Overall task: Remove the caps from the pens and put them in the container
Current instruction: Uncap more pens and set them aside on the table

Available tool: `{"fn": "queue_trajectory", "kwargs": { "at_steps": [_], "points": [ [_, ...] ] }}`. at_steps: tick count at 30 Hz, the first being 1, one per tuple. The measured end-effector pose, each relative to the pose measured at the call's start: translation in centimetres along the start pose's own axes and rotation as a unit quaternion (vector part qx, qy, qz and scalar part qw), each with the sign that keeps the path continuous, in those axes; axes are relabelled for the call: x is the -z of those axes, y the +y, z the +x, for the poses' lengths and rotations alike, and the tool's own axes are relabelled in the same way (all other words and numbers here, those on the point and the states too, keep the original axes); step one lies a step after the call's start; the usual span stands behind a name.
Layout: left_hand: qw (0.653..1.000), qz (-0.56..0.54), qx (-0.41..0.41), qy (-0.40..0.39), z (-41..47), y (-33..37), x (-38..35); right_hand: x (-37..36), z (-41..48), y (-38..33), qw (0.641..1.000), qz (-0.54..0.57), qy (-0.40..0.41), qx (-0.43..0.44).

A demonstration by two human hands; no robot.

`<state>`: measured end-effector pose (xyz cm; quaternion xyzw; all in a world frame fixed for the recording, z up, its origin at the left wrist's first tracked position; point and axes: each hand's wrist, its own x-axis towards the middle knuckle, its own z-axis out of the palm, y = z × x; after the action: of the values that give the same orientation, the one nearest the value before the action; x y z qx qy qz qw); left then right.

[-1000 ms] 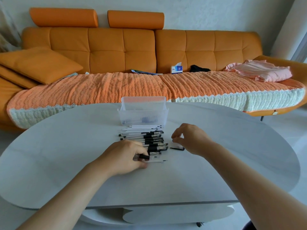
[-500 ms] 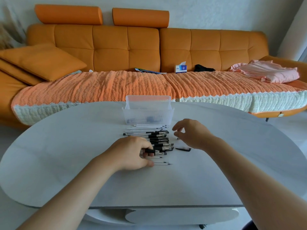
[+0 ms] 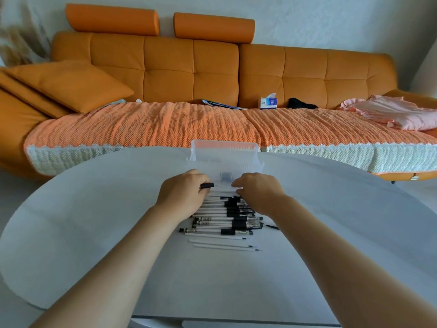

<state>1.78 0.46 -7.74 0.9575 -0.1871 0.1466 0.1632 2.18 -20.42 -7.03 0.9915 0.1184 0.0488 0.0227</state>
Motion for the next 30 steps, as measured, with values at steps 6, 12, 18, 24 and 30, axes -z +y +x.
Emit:
{"fn": "queue_trajectory", "kwargs": {
  "at_steps": [6,12,18,24,30],
  "points": [
    [1.000,-0.010,0.003,-0.020,0.2,-0.6,-1.7,-0.4,1.5,-0.4,0.998,-0.057,-0.003,0.003],
    [0.999,-0.021,0.018,-0.030,0.4,-0.9,-2.2,-0.4,2.1,-0.5,0.998,-0.067,-0.008,0.003],
    [0.999,-0.024,-0.010,0.021,0.2,-0.6,-1.7,0.4,1.2,-0.2,0.997,-0.063,0.032,0.021],
    [0.997,-0.002,-0.034,0.069,-0.1,0.2,-0.5,2.5,-1.8,0.3,0.992,0.098,0.074,0.006],
    [0.998,-0.038,-0.032,0.044,-1.1,1.1,0.0,2.2,-4.0,0.1,0.966,0.255,0.048,-0.003]
  ]
}}
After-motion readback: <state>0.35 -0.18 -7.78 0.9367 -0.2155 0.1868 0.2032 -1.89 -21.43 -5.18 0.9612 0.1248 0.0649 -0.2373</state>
